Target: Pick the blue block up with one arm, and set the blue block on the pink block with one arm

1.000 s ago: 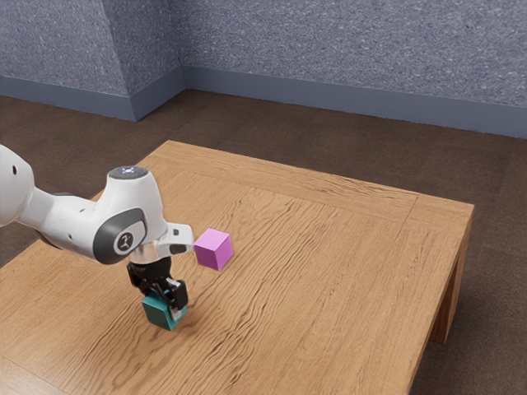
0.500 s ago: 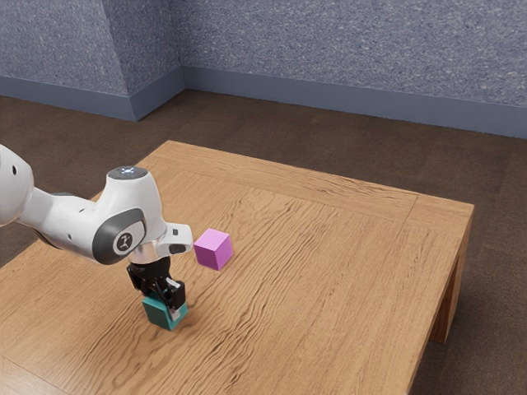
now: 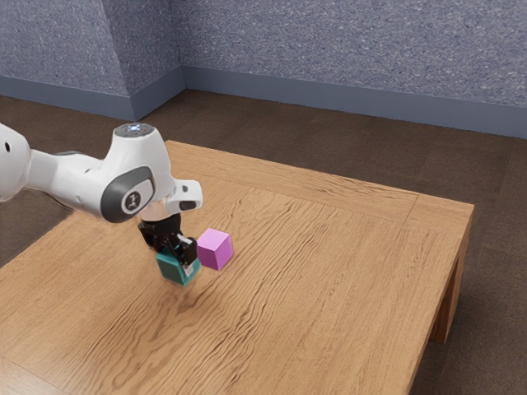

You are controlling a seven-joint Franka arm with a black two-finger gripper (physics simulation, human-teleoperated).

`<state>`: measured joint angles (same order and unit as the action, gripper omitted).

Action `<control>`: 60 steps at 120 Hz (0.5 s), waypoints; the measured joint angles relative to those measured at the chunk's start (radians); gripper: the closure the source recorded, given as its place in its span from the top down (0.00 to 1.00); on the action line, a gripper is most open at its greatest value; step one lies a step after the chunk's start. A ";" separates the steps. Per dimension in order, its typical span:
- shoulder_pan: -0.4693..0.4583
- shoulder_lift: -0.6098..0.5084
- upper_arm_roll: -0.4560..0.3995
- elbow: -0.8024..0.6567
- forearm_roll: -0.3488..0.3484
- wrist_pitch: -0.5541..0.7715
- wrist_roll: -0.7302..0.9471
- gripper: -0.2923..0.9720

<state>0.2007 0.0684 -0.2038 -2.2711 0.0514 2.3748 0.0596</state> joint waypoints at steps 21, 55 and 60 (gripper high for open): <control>-0.006 0.097 0.000 0.187 0.012 -0.097 -0.005 0.52; -0.018 0.252 0.008 0.420 0.038 -0.240 -0.007 0.51; -0.023 0.268 0.009 0.447 0.039 -0.256 -0.007 0.51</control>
<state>0.1779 0.3367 -0.1952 -1.8243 0.0900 2.1187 0.0530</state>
